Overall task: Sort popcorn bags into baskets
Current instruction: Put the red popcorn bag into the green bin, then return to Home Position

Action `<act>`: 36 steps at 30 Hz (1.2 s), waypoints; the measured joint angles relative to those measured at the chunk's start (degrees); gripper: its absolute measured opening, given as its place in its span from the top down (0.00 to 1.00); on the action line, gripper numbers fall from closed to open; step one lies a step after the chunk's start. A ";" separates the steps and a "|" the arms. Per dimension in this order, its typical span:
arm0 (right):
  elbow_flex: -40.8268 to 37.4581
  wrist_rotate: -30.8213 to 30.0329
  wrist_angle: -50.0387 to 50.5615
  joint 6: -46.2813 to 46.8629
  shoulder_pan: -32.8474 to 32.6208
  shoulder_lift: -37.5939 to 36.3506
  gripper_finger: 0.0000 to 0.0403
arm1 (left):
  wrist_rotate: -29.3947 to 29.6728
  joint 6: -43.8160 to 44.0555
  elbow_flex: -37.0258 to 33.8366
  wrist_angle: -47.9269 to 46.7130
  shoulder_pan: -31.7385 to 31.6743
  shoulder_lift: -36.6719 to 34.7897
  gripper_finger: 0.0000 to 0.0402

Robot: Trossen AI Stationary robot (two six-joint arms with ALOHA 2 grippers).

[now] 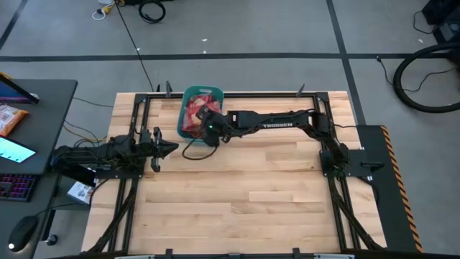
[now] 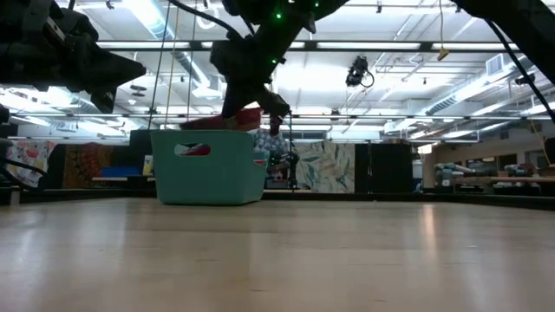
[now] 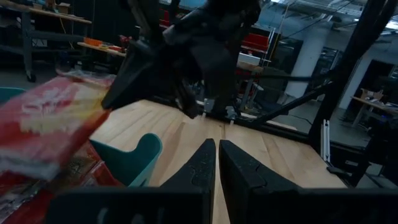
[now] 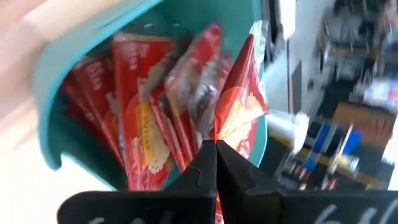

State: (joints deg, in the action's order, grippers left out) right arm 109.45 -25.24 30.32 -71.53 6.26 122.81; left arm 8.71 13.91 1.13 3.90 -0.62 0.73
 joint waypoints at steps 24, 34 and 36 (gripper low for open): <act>-0.05 -0.72 -13.57 -12.22 6.25 5.44 0.63 | -0.03 -1.43 0.00 0.70 0.00 1.12 0.94; 1.04 -11.94 -13.49 -6.82 4.40 5.33 0.52 | -0.02 -1.05 0.00 0.79 0.00 1.11 0.94; 1.02 -14.60 -12.92 -5.89 4.22 5.33 0.52 | -0.02 -1.05 0.00 0.76 0.00 1.11 0.94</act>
State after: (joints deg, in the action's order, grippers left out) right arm 110.48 -39.84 17.41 -77.42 10.48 128.14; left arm 8.69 12.86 1.13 4.67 -0.62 1.85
